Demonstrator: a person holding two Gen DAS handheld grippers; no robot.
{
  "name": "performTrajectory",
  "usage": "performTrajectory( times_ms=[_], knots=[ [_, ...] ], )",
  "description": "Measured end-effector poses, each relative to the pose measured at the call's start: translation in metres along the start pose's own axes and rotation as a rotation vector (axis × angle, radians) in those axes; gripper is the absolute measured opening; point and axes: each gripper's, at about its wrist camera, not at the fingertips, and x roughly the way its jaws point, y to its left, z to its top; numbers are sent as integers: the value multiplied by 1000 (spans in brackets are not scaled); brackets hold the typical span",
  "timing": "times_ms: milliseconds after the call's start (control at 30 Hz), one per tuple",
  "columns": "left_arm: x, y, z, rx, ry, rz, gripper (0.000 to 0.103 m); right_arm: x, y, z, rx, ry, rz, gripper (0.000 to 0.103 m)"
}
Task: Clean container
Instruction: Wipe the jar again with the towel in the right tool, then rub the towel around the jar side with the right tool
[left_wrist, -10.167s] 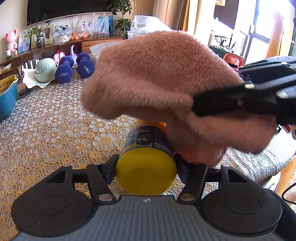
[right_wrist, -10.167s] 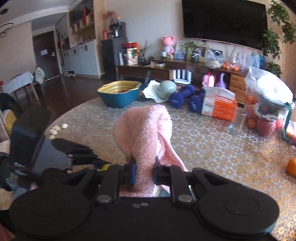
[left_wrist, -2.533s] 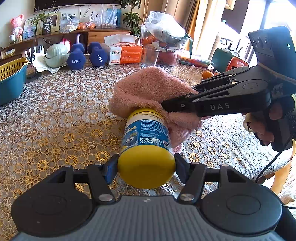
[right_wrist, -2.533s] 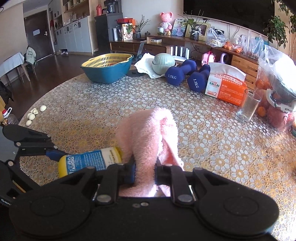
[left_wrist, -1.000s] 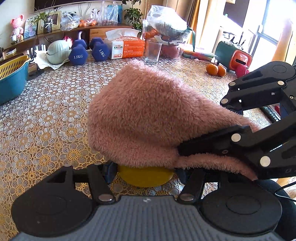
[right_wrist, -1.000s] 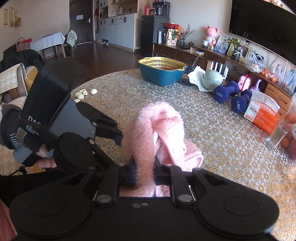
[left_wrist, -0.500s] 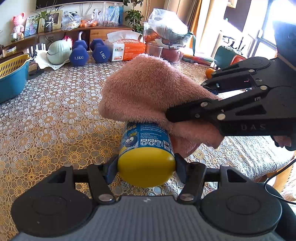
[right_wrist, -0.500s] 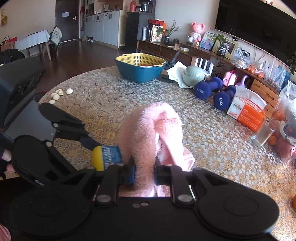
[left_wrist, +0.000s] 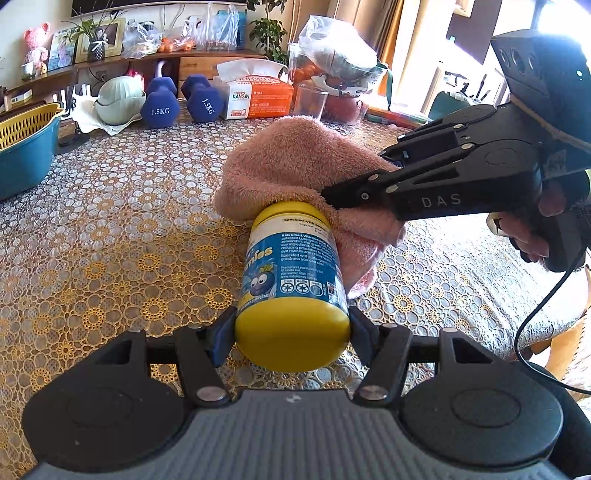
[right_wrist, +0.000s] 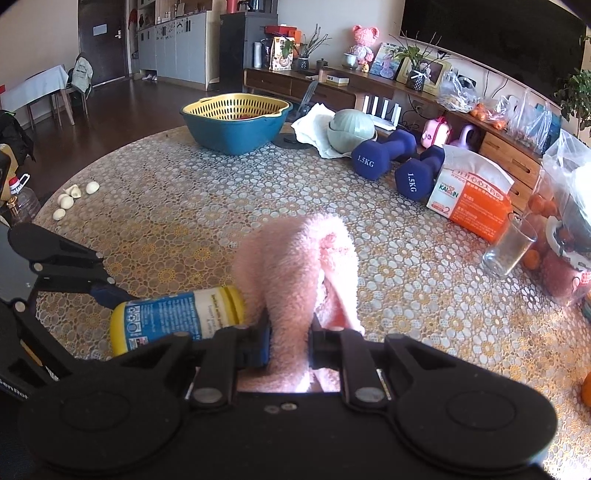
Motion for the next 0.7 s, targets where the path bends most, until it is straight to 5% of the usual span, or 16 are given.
performTrajectory(
  times_ms=[433,533,700],
  knots=[
    [0,6,-5,-15,-4,-12,63,29,8,-10,-39,67,-32,17],
    [-1,4,-5,-3,-3,6,63,31,9,-11,-42,68,-35,17],
    [-10,-9,-9,123,-49,124,79,32,12,-10,-56,77,-45,18]
  ],
)
